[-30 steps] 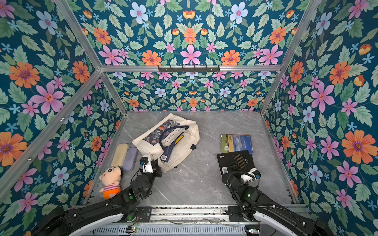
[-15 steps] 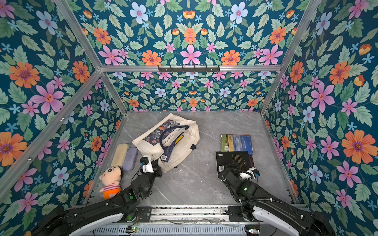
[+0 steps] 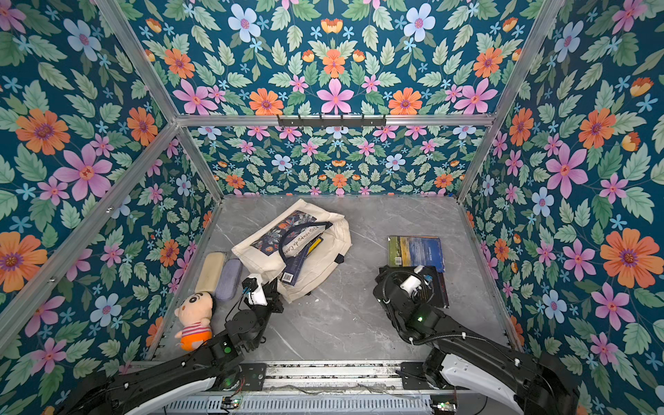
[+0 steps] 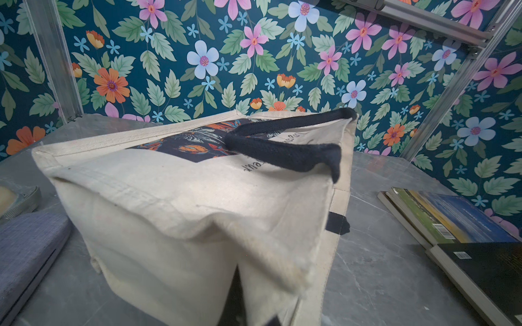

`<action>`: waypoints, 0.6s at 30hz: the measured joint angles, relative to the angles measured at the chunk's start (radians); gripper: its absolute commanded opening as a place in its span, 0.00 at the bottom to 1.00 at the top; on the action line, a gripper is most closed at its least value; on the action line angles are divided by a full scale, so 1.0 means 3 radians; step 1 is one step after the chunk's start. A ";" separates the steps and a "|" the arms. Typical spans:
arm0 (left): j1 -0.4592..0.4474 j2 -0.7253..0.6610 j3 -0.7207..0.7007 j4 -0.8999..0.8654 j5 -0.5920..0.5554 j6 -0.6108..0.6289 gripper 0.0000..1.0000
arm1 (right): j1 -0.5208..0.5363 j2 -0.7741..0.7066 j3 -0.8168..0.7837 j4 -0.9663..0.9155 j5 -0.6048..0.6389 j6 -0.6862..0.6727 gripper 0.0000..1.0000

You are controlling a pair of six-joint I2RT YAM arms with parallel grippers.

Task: Take out the books from the canvas bag
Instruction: Pick up the book from the canvas bag.

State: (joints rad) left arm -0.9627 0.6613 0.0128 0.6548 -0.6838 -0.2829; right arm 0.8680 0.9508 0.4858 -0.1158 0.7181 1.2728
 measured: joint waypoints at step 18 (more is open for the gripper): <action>0.0003 -0.0094 -0.0022 -0.0005 0.0177 0.0084 0.00 | 0.0058 0.2065 0.0767 0.2370 -0.1751 -0.1129 0.99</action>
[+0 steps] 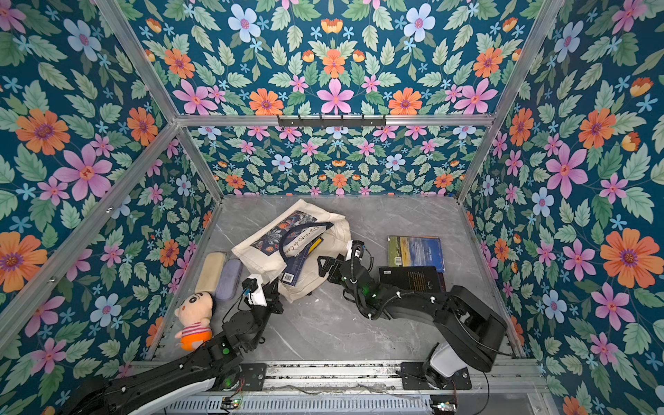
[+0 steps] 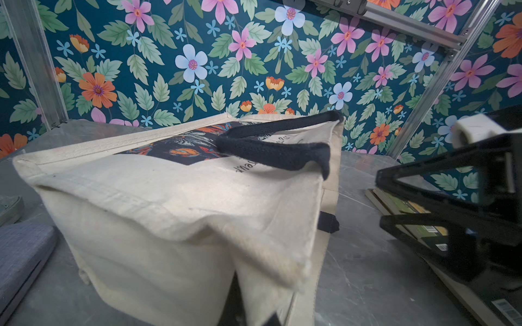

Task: Take out the books from the canvas bag
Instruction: Pick up the book from the canvas bag.

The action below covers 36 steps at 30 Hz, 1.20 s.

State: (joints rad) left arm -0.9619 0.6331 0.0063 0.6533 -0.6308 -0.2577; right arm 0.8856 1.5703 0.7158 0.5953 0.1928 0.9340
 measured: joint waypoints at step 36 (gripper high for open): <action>0.0001 0.0135 0.0000 0.0364 0.0774 0.0159 0.00 | 0.0076 0.1452 0.0649 0.0918 -0.0458 -0.0177 0.90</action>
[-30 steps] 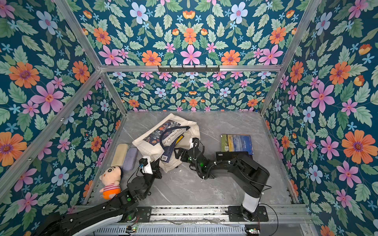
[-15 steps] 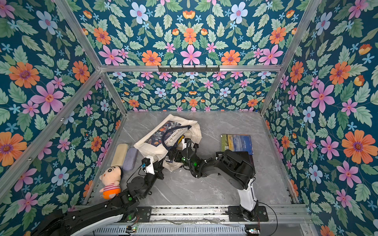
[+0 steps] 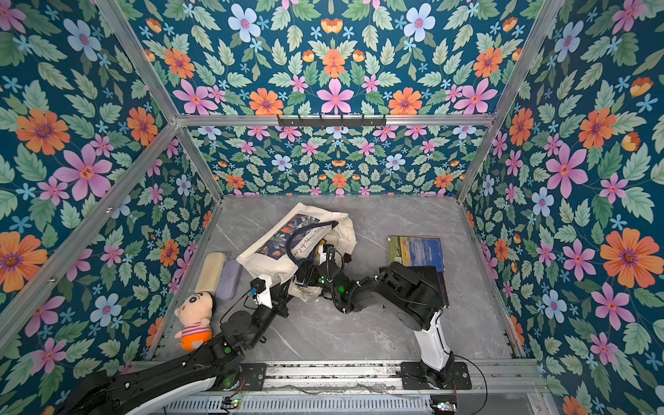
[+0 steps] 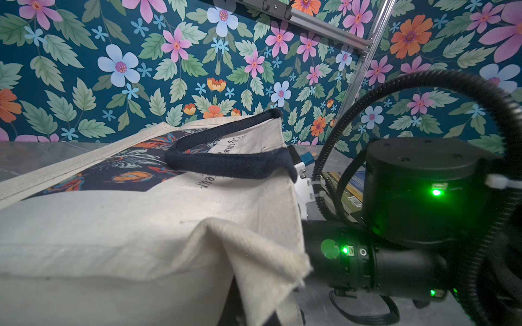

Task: Take out the books from the canvas bag
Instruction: Pick up the book from the canvas bag.

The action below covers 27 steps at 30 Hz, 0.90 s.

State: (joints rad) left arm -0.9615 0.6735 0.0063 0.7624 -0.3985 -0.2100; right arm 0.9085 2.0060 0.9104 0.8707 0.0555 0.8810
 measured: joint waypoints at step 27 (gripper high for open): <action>-0.0001 0.0018 0.0000 0.0003 0.0135 0.0001 0.00 | -0.0158 0.0484 0.0149 0.0697 -0.0168 0.0209 0.38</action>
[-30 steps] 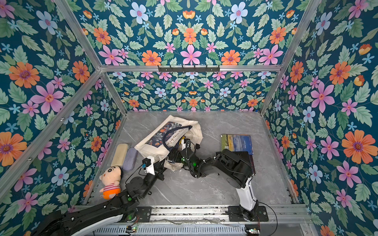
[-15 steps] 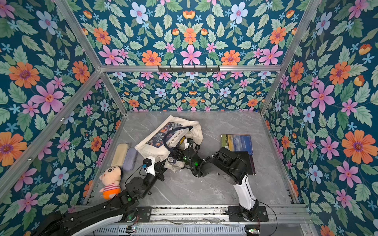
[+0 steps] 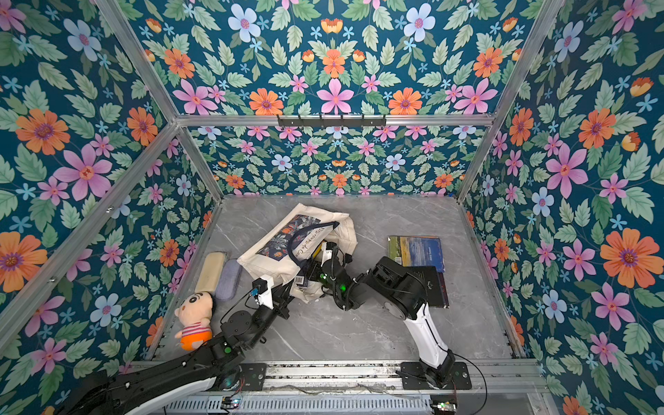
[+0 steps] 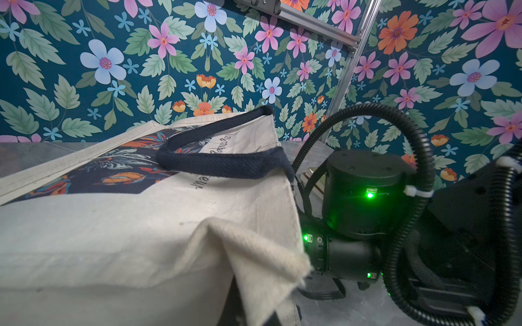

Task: Take out the books from the canvas bag
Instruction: Pick up the book from the canvas bag.

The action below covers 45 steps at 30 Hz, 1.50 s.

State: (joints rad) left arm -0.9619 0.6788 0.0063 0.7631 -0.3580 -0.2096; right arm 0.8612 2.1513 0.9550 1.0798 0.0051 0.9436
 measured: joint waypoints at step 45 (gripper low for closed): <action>0.0000 0.0062 0.0000 0.0000 0.0036 0.0001 0.00 | 0.0149 0.0057 0.0097 0.0351 -0.0266 0.0031 0.01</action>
State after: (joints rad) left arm -0.9619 0.6975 0.0063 0.7631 -0.3473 -0.2092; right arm 0.9058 2.1685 0.9840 1.1851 -0.0746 0.9527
